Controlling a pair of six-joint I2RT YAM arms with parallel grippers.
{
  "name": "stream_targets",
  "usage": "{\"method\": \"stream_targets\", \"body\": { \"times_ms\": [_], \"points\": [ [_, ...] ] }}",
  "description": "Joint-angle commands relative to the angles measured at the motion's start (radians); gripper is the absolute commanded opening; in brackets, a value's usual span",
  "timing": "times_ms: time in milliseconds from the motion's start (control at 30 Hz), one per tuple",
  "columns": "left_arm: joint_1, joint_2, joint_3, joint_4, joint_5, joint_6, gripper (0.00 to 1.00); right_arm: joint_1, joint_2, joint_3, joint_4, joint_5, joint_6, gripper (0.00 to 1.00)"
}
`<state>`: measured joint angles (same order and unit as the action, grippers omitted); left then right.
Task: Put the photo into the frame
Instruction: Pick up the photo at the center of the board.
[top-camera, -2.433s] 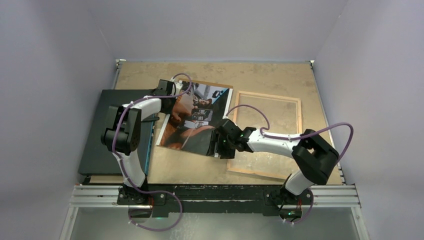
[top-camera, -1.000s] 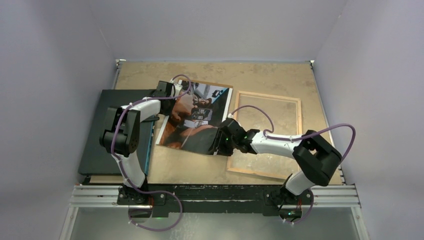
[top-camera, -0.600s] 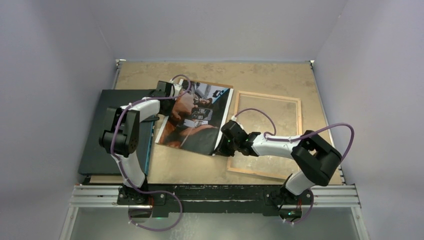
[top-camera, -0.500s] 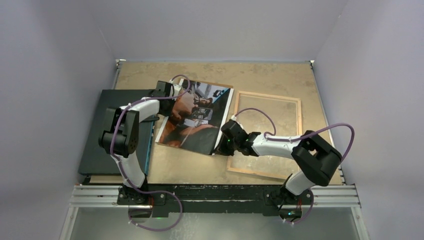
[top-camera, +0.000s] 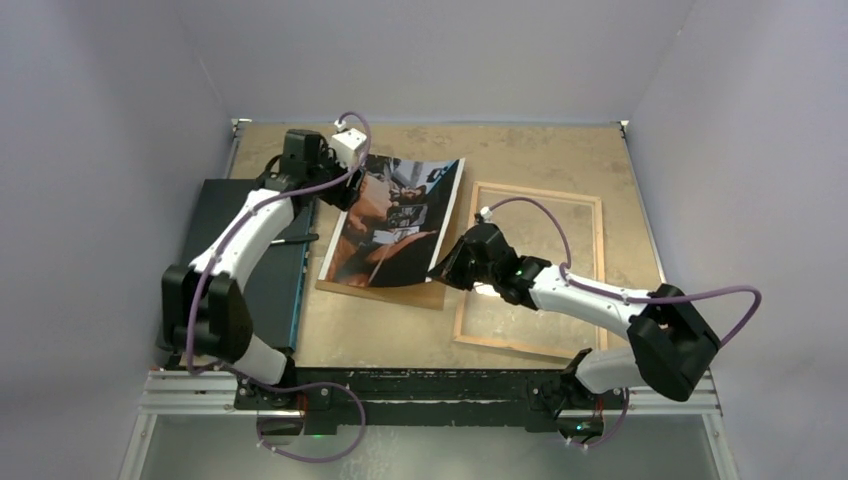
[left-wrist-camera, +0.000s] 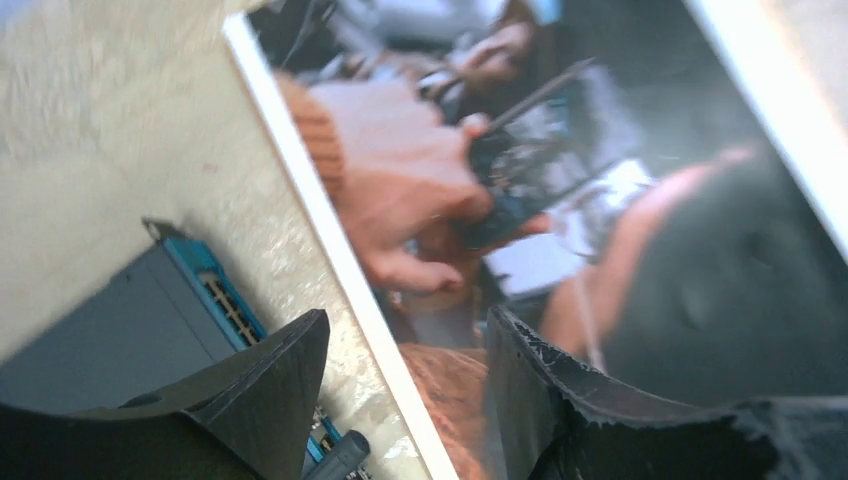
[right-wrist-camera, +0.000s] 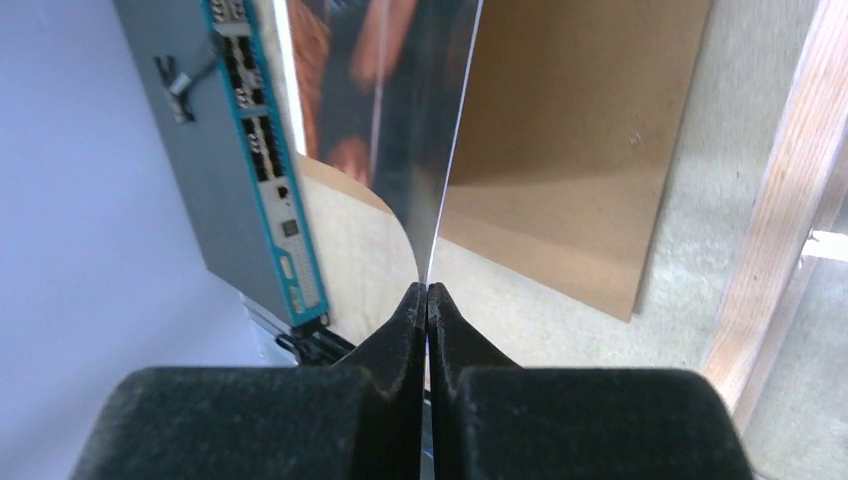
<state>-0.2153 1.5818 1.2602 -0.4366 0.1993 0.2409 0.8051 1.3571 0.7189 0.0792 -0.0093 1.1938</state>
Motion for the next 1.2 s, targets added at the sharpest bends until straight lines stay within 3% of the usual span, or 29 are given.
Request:
{"method": "stream_targets", "body": {
  "times_ms": [0, 67, 133, 267, 433, 700, 933, 1167],
  "points": [
    [0.001, -0.221, -0.073, -0.04, 0.41, 0.152, 0.6, -0.047, -0.024, 0.078, 0.059, -0.062, 0.003, 0.0],
    [-0.003, -0.301, -0.142, -0.066, 0.526, 0.245, 0.64, -0.061, -0.014, 0.125, 0.065, -0.093, 0.001, 0.0],
    [-0.003, -0.297, -0.122, -0.213, 0.592, 0.344, 0.66, -0.069, 0.003, 0.176, 0.065, -0.122, -0.001, 0.0],
    [-0.023, -0.284, -0.08, -0.465, 0.581, 0.564, 0.72, -0.083, 0.042, 0.264, 0.072, -0.202, 0.025, 0.0],
    [-0.062, -0.424, -0.135, -0.436, 0.51, 0.655, 0.73, -0.086, 0.048, 0.311, 0.139, -0.252, 0.075, 0.0],
    [-0.159, -0.535, -0.265, -0.286, 0.439, 0.551, 0.71, -0.086, 0.02, 0.341, 0.148, -0.261, 0.108, 0.0],
    [-0.208, -0.466, -0.251, -0.174, 0.289, 0.444, 0.55, -0.086, -0.012, 0.324, 0.156, -0.258, 0.124, 0.0],
    [-0.217, -0.428, -0.227, -0.164, 0.264, 0.378, 0.17, -0.086, -0.039, 0.308, 0.152, -0.26, 0.122, 0.0]
  ]
}}
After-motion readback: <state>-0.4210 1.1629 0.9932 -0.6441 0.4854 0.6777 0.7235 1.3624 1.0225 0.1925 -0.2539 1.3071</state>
